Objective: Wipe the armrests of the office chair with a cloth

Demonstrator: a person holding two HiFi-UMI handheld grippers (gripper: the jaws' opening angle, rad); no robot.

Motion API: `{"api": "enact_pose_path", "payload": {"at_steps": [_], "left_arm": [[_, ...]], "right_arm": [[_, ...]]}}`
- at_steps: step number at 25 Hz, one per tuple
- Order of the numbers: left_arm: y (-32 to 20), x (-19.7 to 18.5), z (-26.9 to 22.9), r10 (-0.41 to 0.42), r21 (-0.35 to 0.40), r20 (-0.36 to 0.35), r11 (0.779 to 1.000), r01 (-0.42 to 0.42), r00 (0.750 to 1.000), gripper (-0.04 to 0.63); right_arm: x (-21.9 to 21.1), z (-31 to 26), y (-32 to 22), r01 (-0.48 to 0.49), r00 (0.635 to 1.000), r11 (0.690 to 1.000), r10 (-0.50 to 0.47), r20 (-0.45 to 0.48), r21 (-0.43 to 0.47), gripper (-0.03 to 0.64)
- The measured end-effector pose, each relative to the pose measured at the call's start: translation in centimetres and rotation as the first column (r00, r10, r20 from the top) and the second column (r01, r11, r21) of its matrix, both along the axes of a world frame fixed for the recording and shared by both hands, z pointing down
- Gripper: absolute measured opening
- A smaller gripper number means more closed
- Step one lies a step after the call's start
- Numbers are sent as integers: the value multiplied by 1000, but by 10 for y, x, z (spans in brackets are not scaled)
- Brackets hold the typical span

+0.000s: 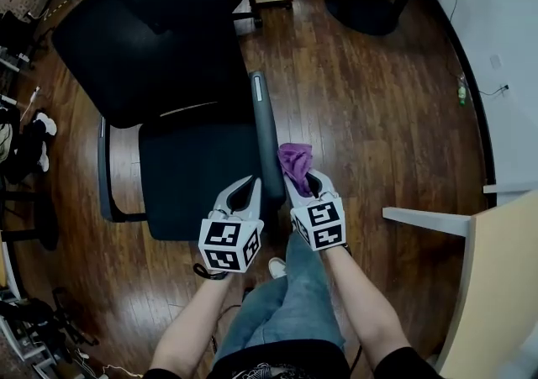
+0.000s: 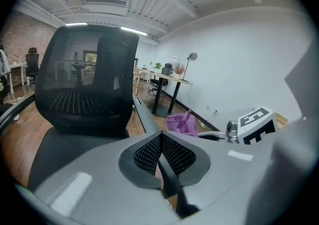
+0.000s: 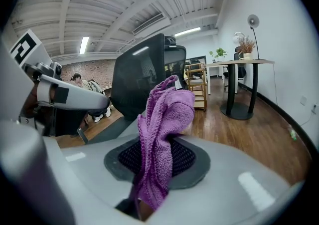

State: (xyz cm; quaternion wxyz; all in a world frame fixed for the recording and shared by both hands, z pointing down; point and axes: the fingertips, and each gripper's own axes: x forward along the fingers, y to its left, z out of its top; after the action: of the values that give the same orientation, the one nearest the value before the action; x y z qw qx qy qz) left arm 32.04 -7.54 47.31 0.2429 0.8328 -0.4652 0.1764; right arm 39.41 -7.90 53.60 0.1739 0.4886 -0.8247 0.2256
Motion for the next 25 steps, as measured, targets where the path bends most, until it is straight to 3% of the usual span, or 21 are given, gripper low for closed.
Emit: {"api": "enact_pose_path", "payload": {"at_steps": [13,25], "left_arm": [[68,10,30,76,-74,51,995,-72,996,5],[84,3,84,-24,-64,97,998,30,995,5]], "right_arm": [[-6,22,88,-78,993,996,82,83,-51,95],[-18,106,101,21,993,997,-11,122,-80,95]]}}
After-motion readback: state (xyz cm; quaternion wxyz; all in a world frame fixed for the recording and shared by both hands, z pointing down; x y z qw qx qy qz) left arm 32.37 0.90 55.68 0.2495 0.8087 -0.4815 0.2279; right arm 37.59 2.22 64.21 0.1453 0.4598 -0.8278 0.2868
